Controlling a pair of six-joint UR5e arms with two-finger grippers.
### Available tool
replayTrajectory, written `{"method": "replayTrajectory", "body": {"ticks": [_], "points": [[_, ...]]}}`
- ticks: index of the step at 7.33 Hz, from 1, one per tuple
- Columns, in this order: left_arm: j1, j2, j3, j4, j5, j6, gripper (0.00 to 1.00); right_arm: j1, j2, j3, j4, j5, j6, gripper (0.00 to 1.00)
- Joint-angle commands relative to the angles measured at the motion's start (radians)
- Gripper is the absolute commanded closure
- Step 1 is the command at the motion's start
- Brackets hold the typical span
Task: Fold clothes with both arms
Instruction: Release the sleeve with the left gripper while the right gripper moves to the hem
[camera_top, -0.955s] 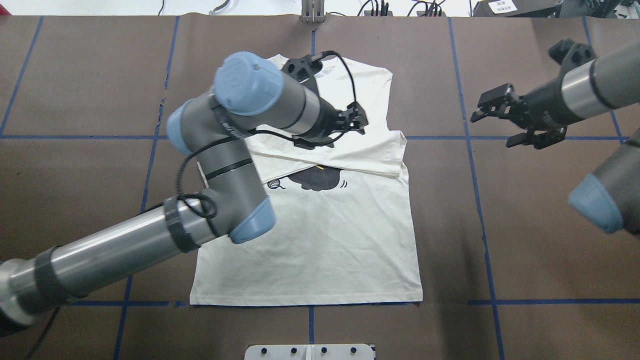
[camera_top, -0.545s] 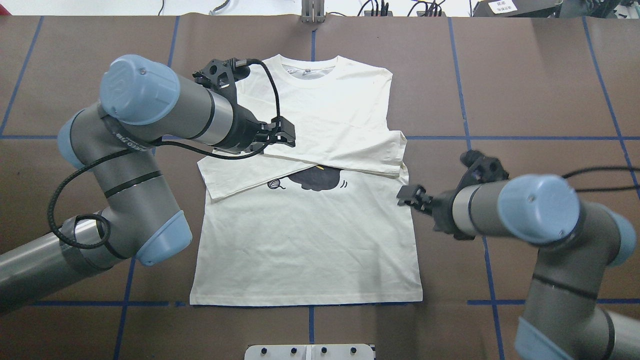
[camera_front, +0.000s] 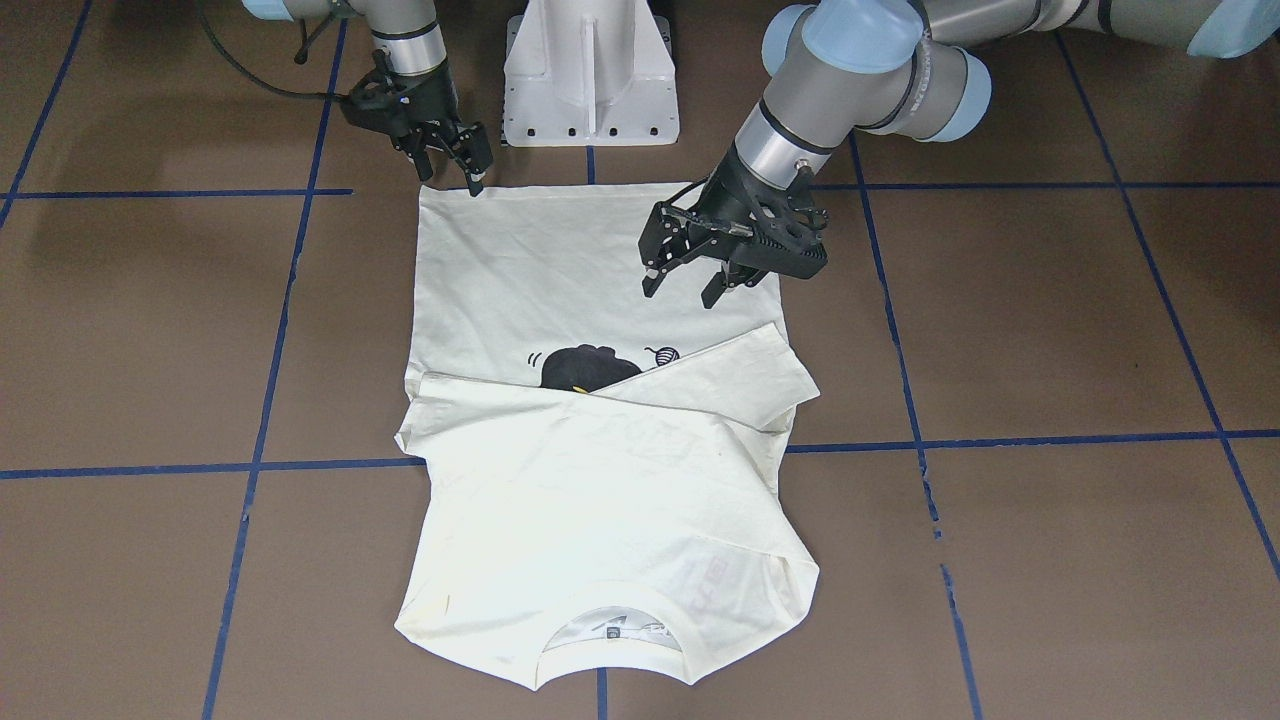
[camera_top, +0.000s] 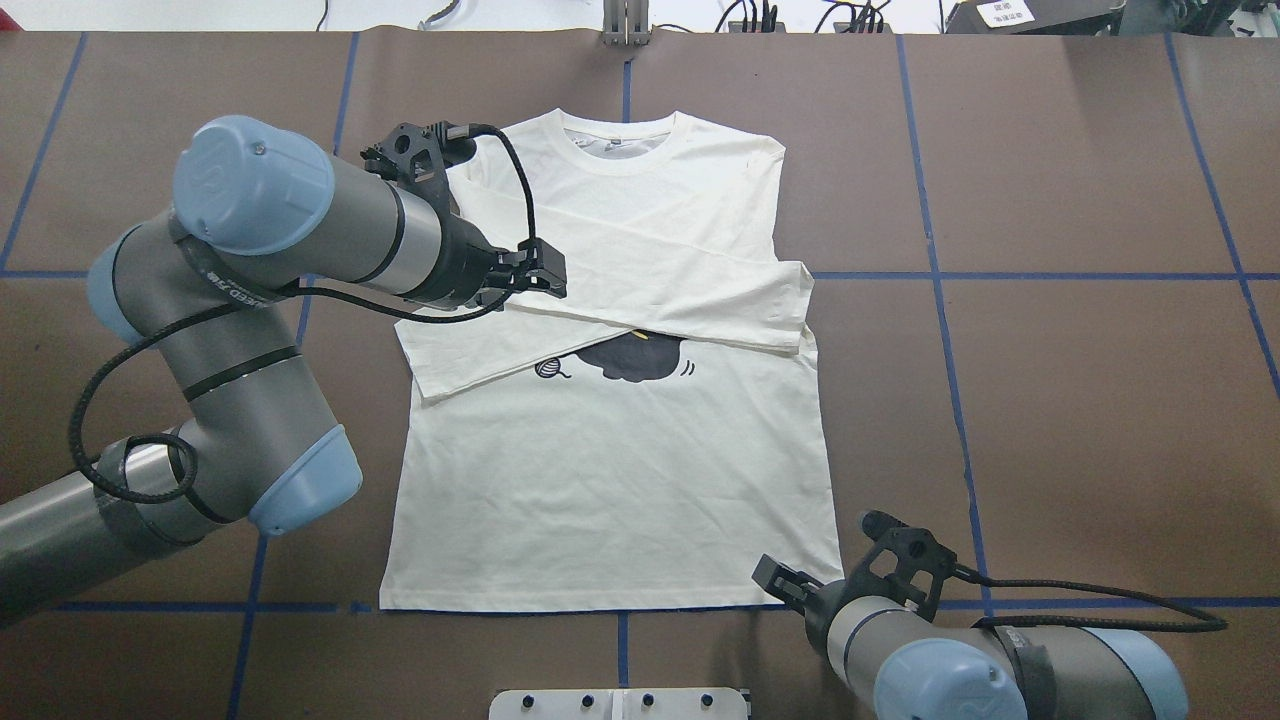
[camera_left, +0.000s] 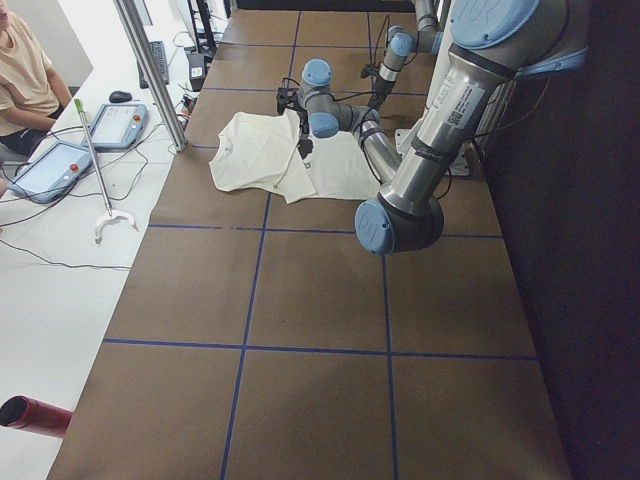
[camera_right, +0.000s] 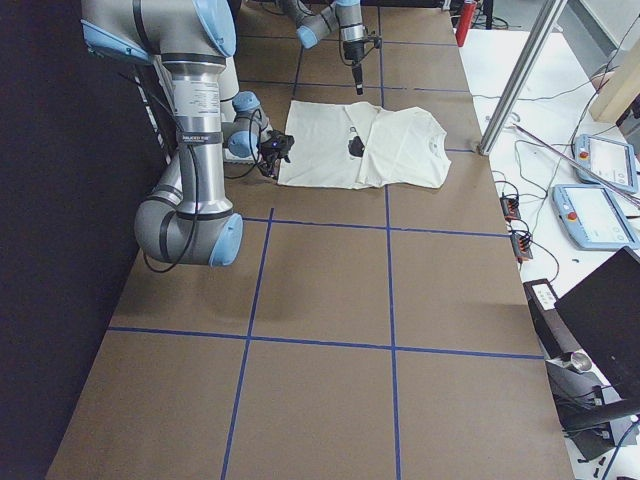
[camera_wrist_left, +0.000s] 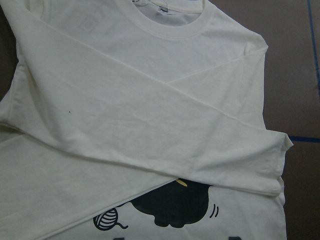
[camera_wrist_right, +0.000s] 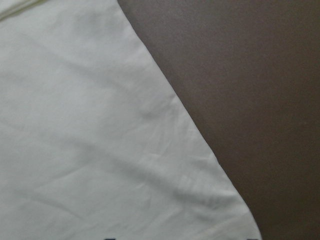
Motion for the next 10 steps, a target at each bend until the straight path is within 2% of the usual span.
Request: {"method": "replayTrajectory", "body": {"ticks": [1,3,4,5,6,8,9,10], "points": [[0.001,0.004,0.003,0.0,0.001,-0.003,0.24,-0.01,-0.005,-0.001,-0.023,-0.021,0.008,0.24],[0.001,0.004,0.007,-0.002,0.001,-0.004,0.24,-0.008,-0.048,0.0,-0.024,-0.021,0.008,0.28],[0.002,0.004,0.007,-0.002,0.001,-0.007,0.24,-0.01,-0.06,-0.001,-0.023,-0.022,0.008,0.36],[0.002,0.004,0.007,-0.002,0.001,-0.009,0.23,-0.011,-0.057,-0.001,-0.024,-0.028,0.01,0.76],[0.002,0.004,0.007,-0.002,0.001,-0.009,0.23,-0.011,-0.059,-0.001,-0.025,-0.027,0.01,1.0],[0.001,0.007,0.003,0.0,0.001,-0.01,0.23,-0.011,-0.048,0.006,-0.025,-0.027,0.008,1.0],[0.008,0.066,-0.026,0.001,0.025,-0.041,0.2,-0.011,-0.046,0.022,-0.023,-0.027,0.008,1.0],[0.075,0.144,-0.117,0.004,0.09,-0.152,0.2,-0.01,-0.051,0.069,-0.023,-0.022,0.008,1.0]]}}
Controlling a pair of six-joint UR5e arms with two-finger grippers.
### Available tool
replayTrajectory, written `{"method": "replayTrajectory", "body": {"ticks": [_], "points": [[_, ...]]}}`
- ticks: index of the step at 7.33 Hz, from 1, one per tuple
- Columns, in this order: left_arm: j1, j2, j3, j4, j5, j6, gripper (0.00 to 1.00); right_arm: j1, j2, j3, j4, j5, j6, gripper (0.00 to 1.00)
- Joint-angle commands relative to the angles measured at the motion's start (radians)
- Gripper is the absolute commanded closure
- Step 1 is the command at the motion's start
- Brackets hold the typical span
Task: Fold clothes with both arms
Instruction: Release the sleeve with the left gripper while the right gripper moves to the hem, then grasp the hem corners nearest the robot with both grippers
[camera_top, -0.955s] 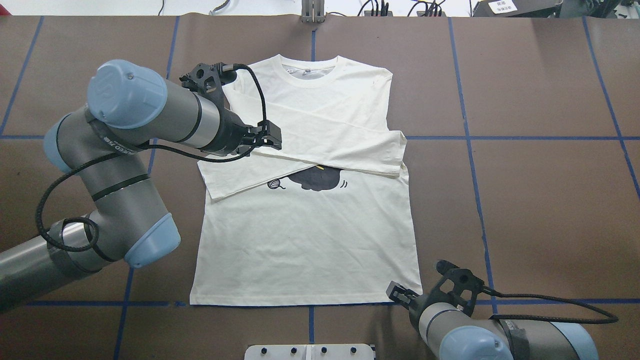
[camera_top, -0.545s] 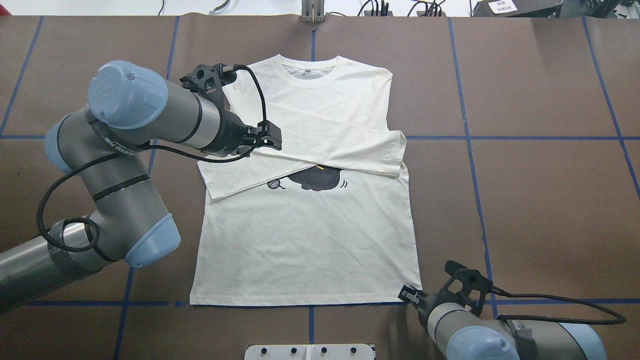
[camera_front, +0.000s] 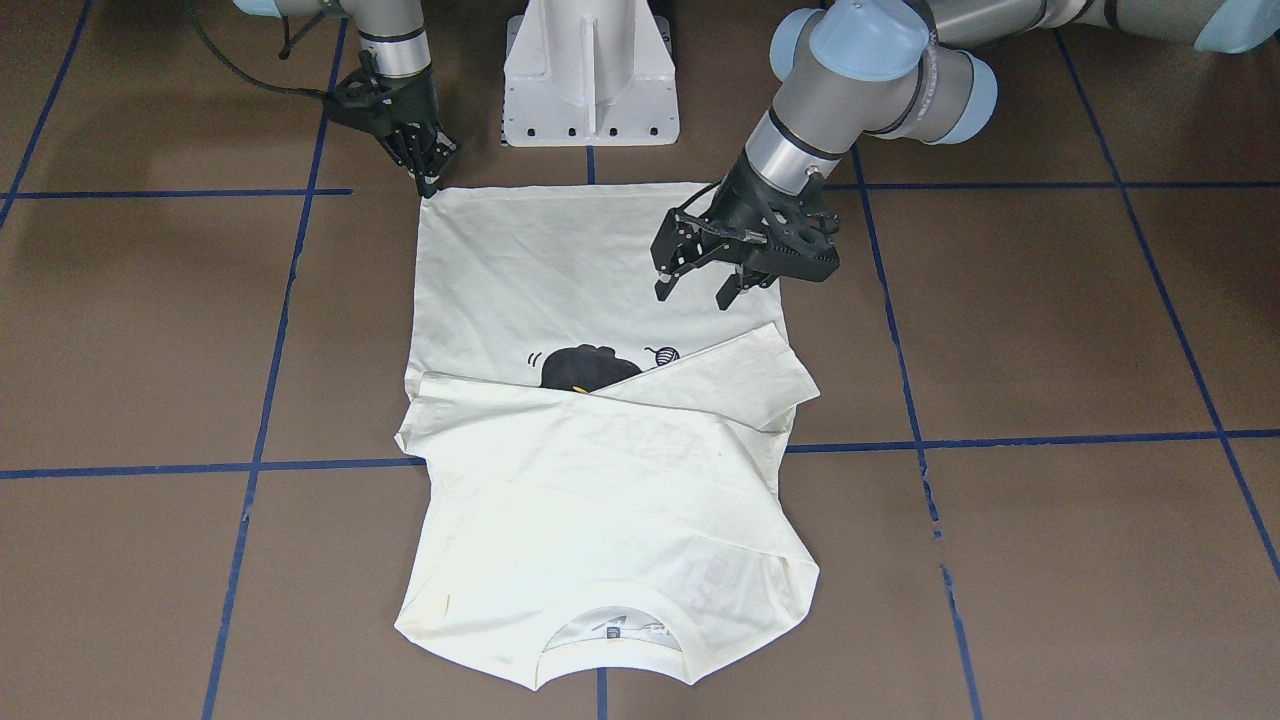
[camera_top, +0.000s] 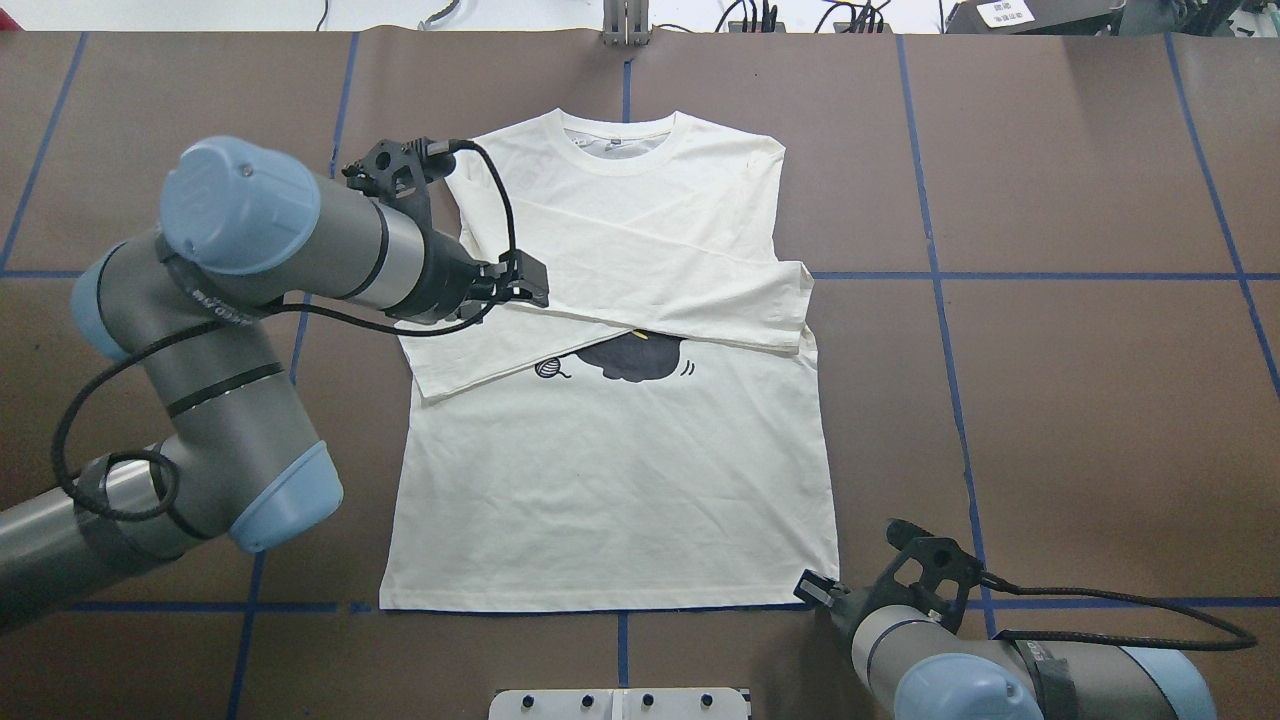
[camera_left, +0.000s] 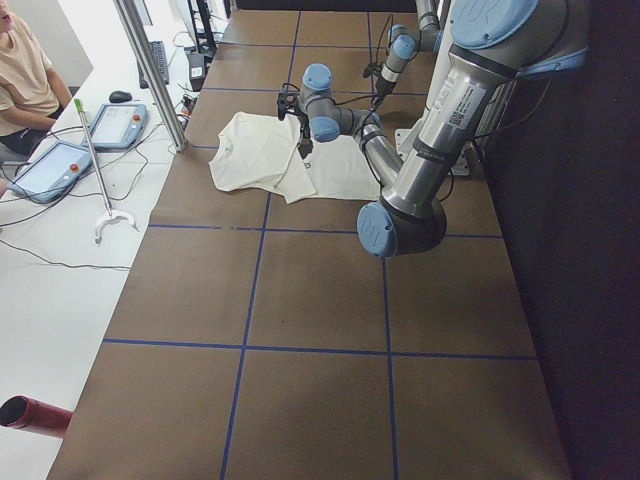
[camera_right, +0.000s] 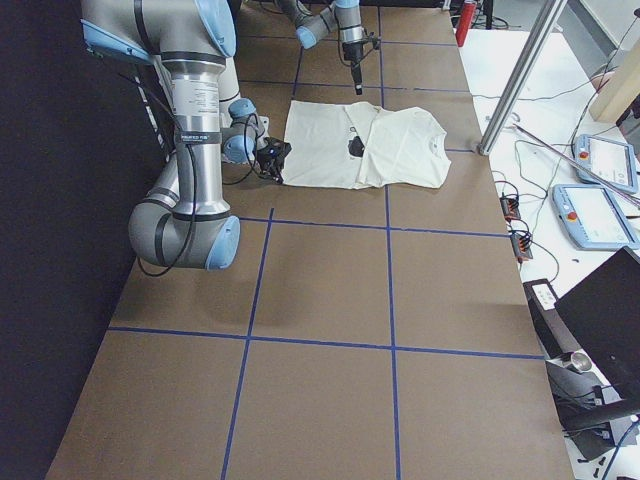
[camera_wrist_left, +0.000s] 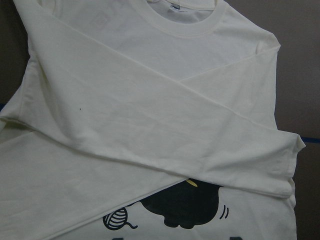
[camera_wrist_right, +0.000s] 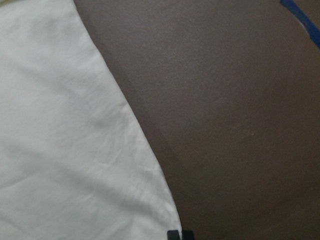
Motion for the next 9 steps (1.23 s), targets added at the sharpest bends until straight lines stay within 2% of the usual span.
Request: {"method": "replayTrajectory", "body": {"ticks": [1,2,3,4,5,6,9], "points": [[0.13,0.178,-0.163,0.036,0.137,-0.139,0.2,0.003,-0.013,0.067,0.001,0.007,0.0,1.0],[0.215,0.24,-0.211,0.105,0.235,-0.201,0.2,0.003,-0.013,0.067,0.001,0.008,0.0,1.0],[0.26,0.28,-0.254,0.141,0.245,-0.232,0.2,0.003,-0.013,0.067,0.001,0.008,0.0,1.0],[0.29,0.334,-0.268,0.173,0.213,-0.271,0.29,0.003,-0.013,0.067,0.001,0.008,0.0,1.0],[0.309,0.354,-0.268,0.173,0.205,-0.307,0.34,0.003,-0.014,0.067,0.001,0.007,0.0,1.0],[0.37,0.356,-0.265,0.182,0.21,-0.326,0.34,0.001,-0.013,0.067,0.001,0.007,0.0,1.0],[0.416,0.38,-0.247,0.201,0.213,-0.337,0.34,0.001,-0.013,0.065,0.001,0.005,0.0,1.0]]}}
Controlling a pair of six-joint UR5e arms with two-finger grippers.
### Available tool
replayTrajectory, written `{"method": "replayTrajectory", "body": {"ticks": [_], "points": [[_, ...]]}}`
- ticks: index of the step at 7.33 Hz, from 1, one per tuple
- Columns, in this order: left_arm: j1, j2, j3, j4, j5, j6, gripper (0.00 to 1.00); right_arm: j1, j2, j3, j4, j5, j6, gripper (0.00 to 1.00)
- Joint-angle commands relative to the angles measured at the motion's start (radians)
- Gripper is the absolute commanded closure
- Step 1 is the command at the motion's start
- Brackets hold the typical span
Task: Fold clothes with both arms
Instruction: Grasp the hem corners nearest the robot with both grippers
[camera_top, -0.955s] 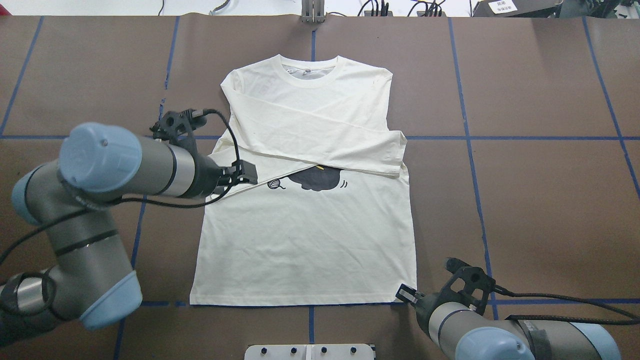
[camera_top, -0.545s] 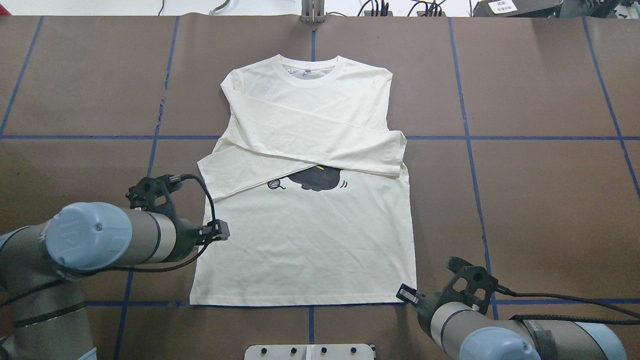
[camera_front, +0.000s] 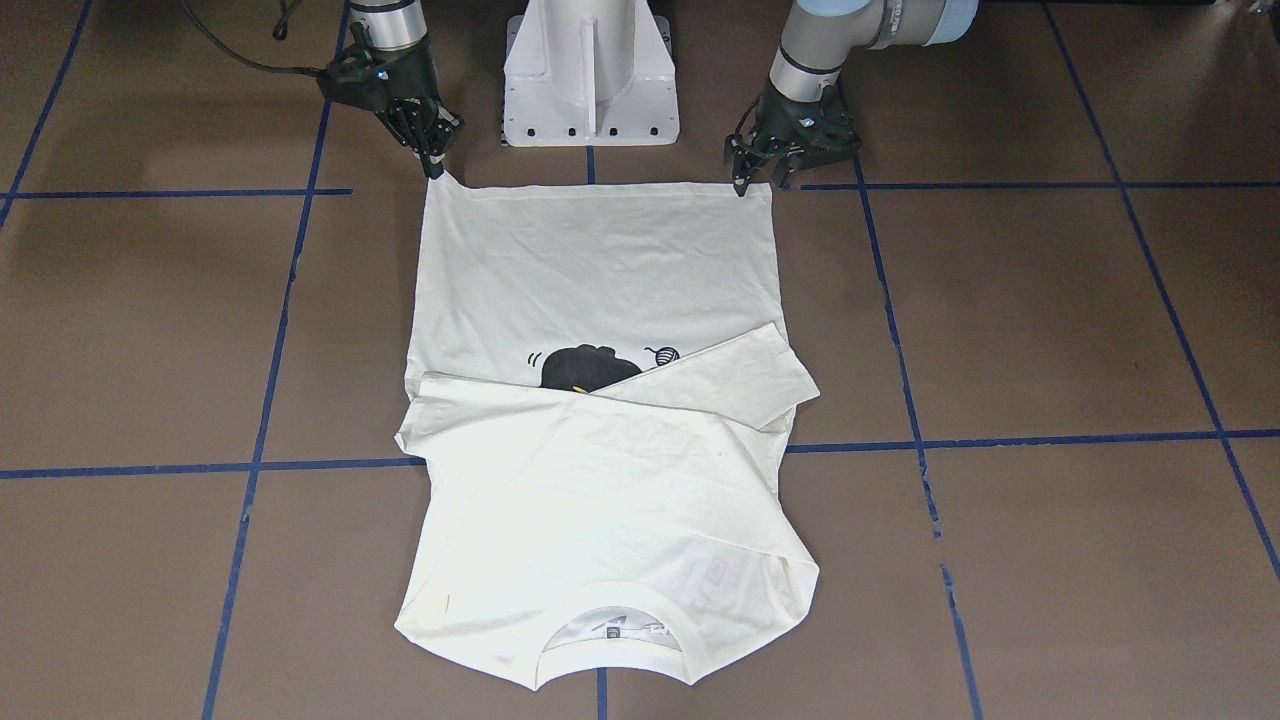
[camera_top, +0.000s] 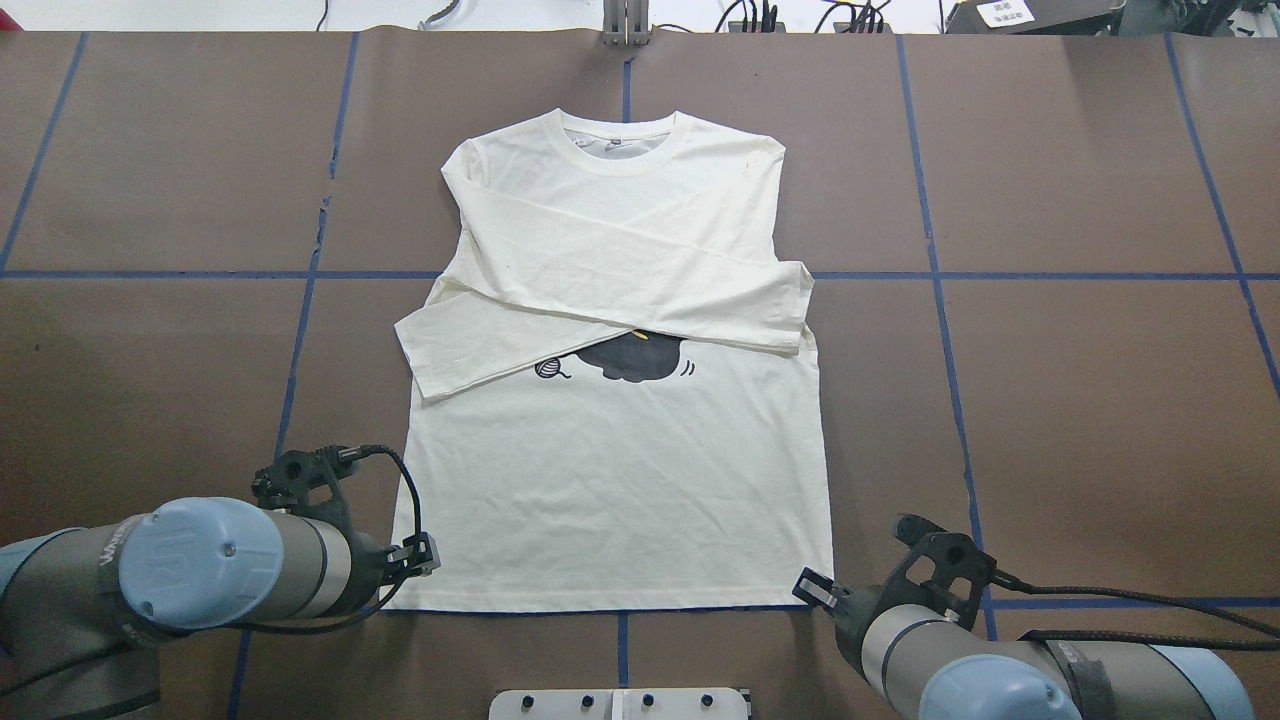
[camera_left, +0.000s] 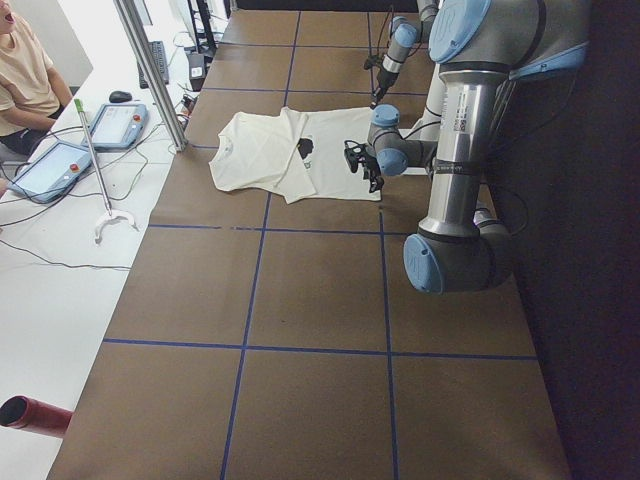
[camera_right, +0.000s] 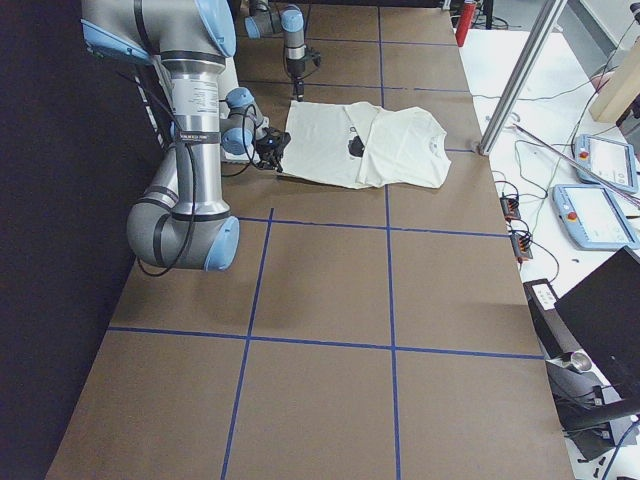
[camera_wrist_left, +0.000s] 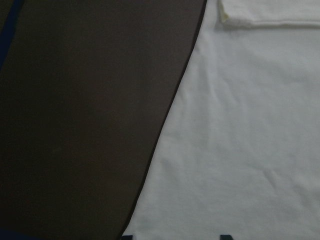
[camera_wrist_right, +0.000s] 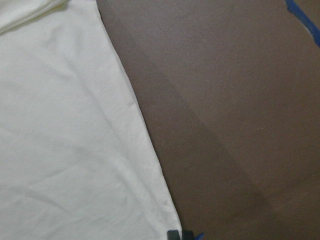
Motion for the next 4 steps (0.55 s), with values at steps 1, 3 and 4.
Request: {"method": "replayTrajectory", "body": {"ticks": [1,3,4], "points": [[0.02,0.017,0.012,0.003,-0.001,-0.007,0.34,0.0,0.001,-0.001,0.0,-0.001,0.0,1.0],[0.023,0.011,0.031,-0.004,-0.004,-0.018,0.34,0.0,0.001,-0.001,0.0,-0.003,0.0,1.0],[0.023,0.008,0.049,-0.01,-0.004,-0.018,0.34,0.0,0.001,-0.001,0.0,-0.003,0.0,1.0]]}}
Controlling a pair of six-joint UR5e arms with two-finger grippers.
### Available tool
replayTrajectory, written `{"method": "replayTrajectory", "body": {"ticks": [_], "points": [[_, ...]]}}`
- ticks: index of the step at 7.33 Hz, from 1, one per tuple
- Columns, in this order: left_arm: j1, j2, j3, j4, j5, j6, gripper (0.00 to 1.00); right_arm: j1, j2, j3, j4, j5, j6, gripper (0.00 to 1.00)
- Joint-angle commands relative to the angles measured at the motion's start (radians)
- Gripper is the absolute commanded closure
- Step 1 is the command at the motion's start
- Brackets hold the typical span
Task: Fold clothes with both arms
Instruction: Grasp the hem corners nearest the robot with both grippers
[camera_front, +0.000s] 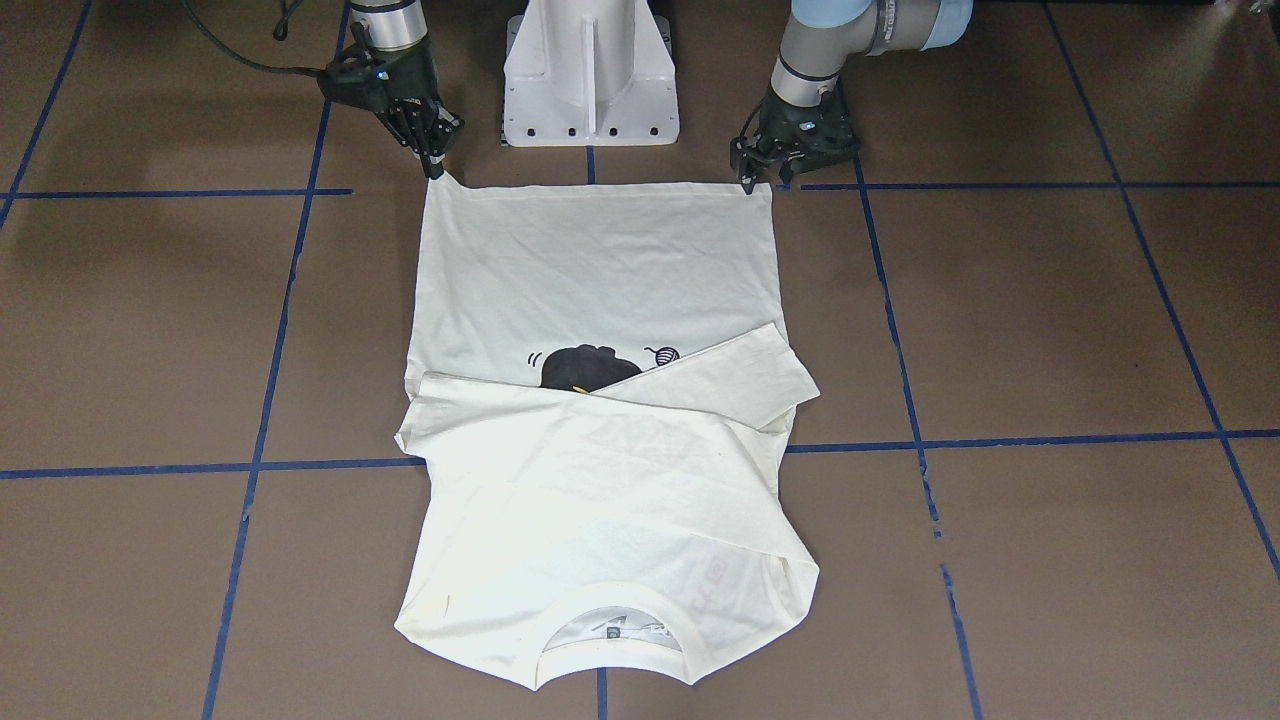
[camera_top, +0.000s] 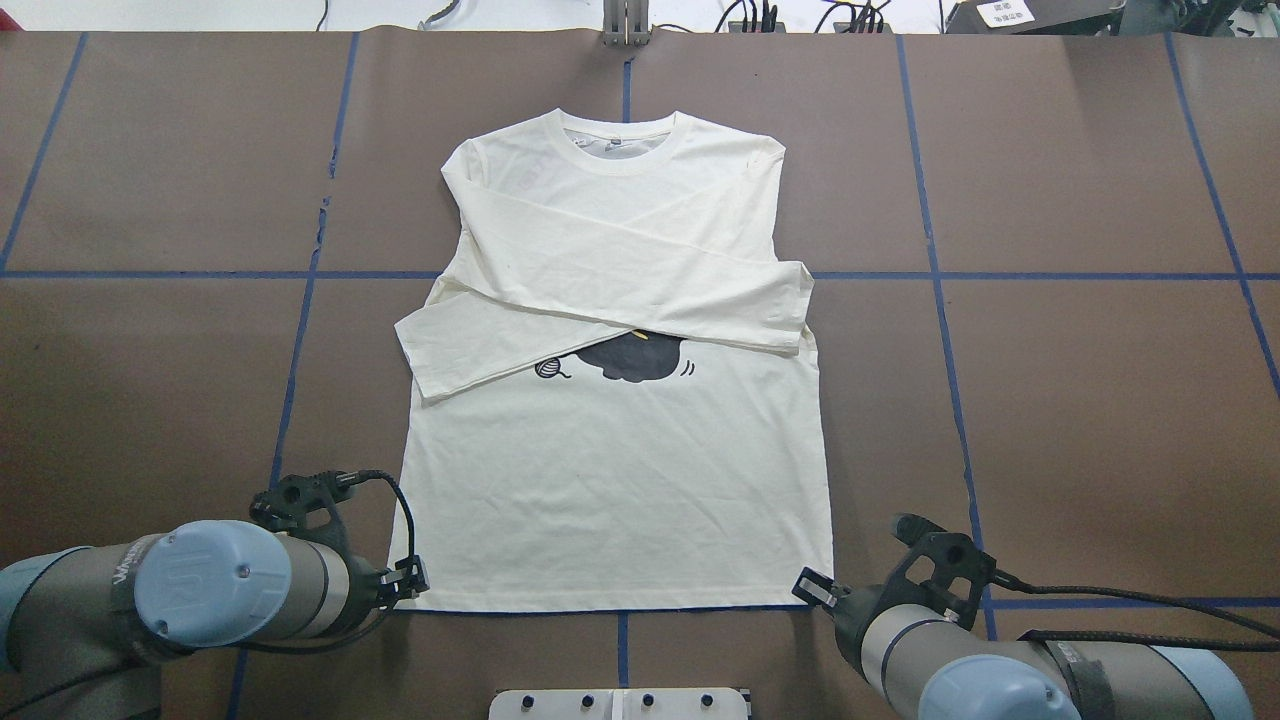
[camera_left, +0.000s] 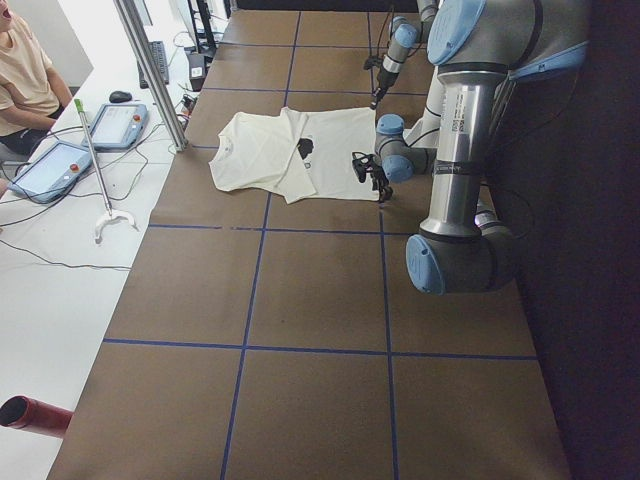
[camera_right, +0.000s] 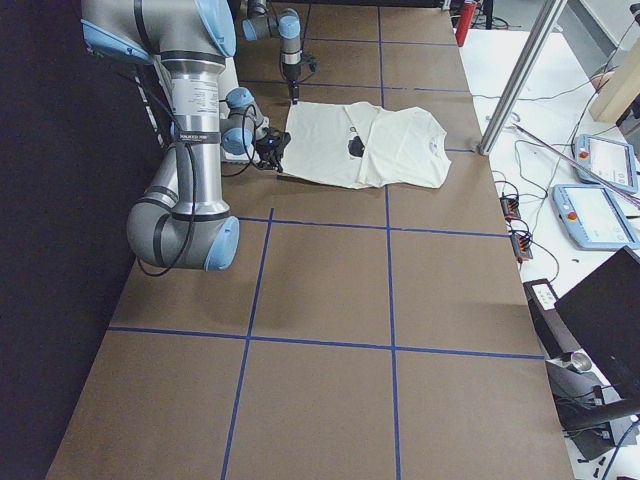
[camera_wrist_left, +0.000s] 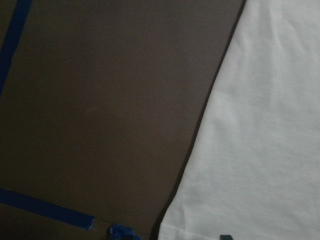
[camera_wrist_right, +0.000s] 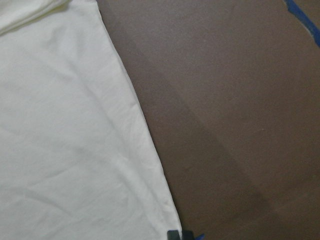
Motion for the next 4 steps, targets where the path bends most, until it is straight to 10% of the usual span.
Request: {"method": "replayTrajectory", "body": {"ticks": [1,4], "points": [[0.001,-0.004,0.018,-0.007,-0.002,0.0,0.36,0.0,0.0,0.0,0.0,0.0,0.0,1.0],[0.0,-0.004,0.01,-0.007,-0.028,-0.019,1.0,0.0,0.0,0.001,0.0,-0.002,0.0,1.0]]}}
